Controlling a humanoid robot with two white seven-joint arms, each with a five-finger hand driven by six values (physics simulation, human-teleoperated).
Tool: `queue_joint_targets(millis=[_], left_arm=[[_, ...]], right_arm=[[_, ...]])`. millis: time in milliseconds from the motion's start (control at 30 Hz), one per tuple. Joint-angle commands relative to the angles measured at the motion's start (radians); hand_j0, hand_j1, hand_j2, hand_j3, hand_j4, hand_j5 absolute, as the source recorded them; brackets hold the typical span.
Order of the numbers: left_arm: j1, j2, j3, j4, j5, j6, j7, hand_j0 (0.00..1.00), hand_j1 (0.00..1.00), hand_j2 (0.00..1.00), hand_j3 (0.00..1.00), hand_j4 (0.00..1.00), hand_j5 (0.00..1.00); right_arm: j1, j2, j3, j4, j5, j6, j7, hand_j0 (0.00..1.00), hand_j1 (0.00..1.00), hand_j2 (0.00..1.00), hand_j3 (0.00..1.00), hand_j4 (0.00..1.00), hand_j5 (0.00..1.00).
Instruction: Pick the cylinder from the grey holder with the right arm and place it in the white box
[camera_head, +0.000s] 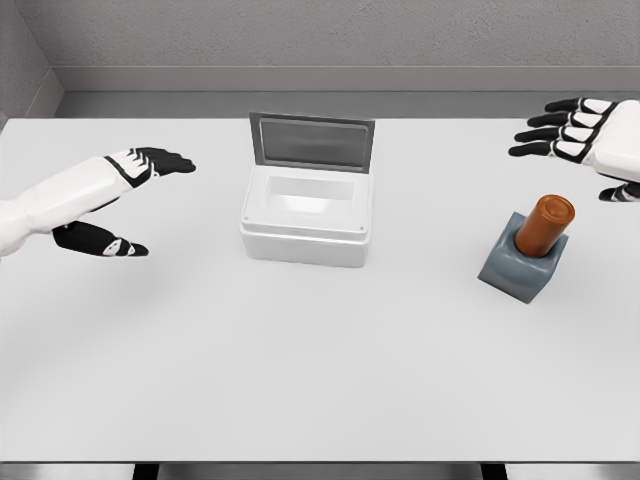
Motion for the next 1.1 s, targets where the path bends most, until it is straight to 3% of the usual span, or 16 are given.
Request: queue_joint_targets(millis=[0,200,267,367,400,467,533,600,700,767,833,1067], left_arm=[[0.0,0.001,0.001,-0.001,0.007,0.002,0.0,1.0,1.0,1.0,1.0,1.0,1.0],[0.0,0.001,0.009,0.002,0.032,0.003,0.0,1.0,1.0,1.0,1.0,1.0,1.0],[0.0,0.003,0.015,0.027,0.099,0.005,-0.032,1.0,1.0,1.0,1.0,1.0,1.0],[-0.017,-0.005,0.021,0.037,0.179,0.147,-0.168,1.0,1.0,1.0,1.0,1.0,1.0],[-0.021,-0.017,0.023,0.044,0.216,0.155,-0.173,1.0,1.0,1.0,1.0,1.0,1.0],[-0.037,-0.029,0.021,0.074,0.352,0.21,-0.177,1.0,1.0,1.0,1.0,1.0,1.0],[-0.08,-0.069,0.021,0.12,0.449,0.267,-0.264,1.0,1.0,1.0,1.0,1.0,1.0],[-0.1,-0.086,0.021,0.134,0.526,0.325,-0.264,1.0,1.0,1.0,1.0,1.0,1.0],[-0.117,-0.129,0.021,0.156,0.535,0.368,-0.264,1.0,1.0,1.0,1.0,1.0,1.0],[-0.13,-0.143,0.021,0.166,0.55,0.408,-0.264,1.0,1.0,1.0,1.0,1.0,1.0],[-0.141,-0.143,0.018,0.177,0.65,0.457,-0.264,1.0,1.0,1.0,1.0,1.0,1.0],[-0.15,-0.151,0.021,0.212,0.638,0.459,-0.264,1.0,1.0,1.0,1.0,1.0,1.0]], right_arm=[[0.0,0.003,-0.003,0.0,-0.006,0.001,0.008,1.0,1.0,1.0,1.0,1.0,1.0],[0.0,0.034,-0.036,0.001,0.0,0.001,0.084,1.0,1.0,1.0,1.0,1.0,1.0],[-0.003,0.034,-0.036,0.005,-0.003,0.001,0.084,1.0,1.0,1.0,1.0,1.0,1.0],[0.0,0.046,-0.026,0.023,-0.002,0.001,0.099,1.0,1.0,1.0,1.0,1.0,1.0],[0.0,0.066,-0.019,0.029,0.0,0.001,0.096,1.0,1.0,1.0,1.0,1.0,1.0],[-0.003,0.061,0.004,0.04,0.0,0.001,0.091,1.0,1.0,1.0,1.0,1.0,1.0],[-0.011,0.047,-0.008,0.041,0.001,0.001,0.111,1.0,1.0,1.0,1.0,1.0,1.0],[-0.015,0.066,-0.008,0.064,-0.008,0.001,0.267,1.0,1.0,1.0,1.0,1.0,1.0],[-0.041,0.098,-0.009,0.117,-0.066,0.001,0.477,1.0,1.0,1.0,1.0,1.0,1.0],[-0.049,0.13,-0.013,0.113,-0.111,0.001,0.477,1.0,1.0,1.0,1.0,1.0,1.0],[-0.067,0.143,-0.013,0.112,-0.109,0.001,0.477,0.99,0.99,0.99,0.99,0.99,0.99],[-0.092,0.189,-0.005,0.109,-0.065,0.001,0.477,0.99,0.99,0.99,0.99,0.99,0.99]])
